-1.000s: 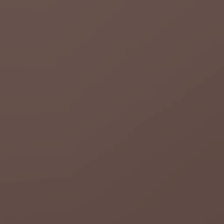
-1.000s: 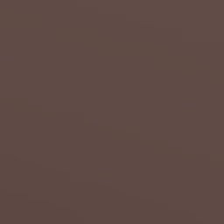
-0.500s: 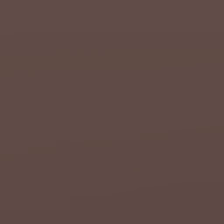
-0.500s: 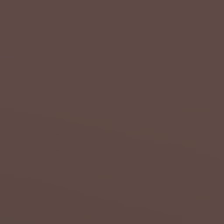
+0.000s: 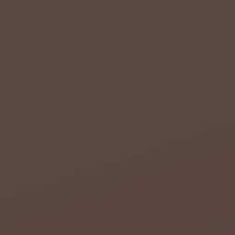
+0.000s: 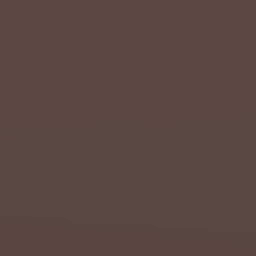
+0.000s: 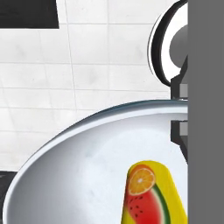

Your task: Place the cup inside the bowl on the dining table and move the bowl to any counter.

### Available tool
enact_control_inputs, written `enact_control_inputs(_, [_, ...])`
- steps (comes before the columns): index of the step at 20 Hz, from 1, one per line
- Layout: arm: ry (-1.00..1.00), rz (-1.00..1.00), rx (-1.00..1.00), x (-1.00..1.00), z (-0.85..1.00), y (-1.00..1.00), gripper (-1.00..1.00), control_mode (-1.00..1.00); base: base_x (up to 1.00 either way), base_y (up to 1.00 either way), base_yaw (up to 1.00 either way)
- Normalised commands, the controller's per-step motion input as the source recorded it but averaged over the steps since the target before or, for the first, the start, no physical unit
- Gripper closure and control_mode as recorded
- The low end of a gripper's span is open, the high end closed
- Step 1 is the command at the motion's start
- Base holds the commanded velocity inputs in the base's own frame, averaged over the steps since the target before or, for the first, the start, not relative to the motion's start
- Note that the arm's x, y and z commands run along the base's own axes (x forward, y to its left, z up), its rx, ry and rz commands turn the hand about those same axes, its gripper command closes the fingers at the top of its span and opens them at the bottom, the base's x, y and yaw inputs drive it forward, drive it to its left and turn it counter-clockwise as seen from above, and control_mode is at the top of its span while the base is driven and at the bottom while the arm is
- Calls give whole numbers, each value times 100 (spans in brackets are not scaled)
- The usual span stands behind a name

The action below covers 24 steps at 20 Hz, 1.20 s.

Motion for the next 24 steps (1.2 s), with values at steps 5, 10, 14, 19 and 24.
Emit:
enact_control_inputs(5, [0,0,0,0,0,0,100,100,86,52,-4])
enact_control_inputs(10, [0,0,0,0,0,0,100,100,84,51,-5])
enact_control_inputs(14, [0,0,0,0,0,0,100,100,76,54,-4])
enact_control_inputs(19, [0,0,0,0,0,0,100,100,76,61,-4])
enact_control_inputs(24, [0,0,0,0,0,0,100,100,84,58,-3])
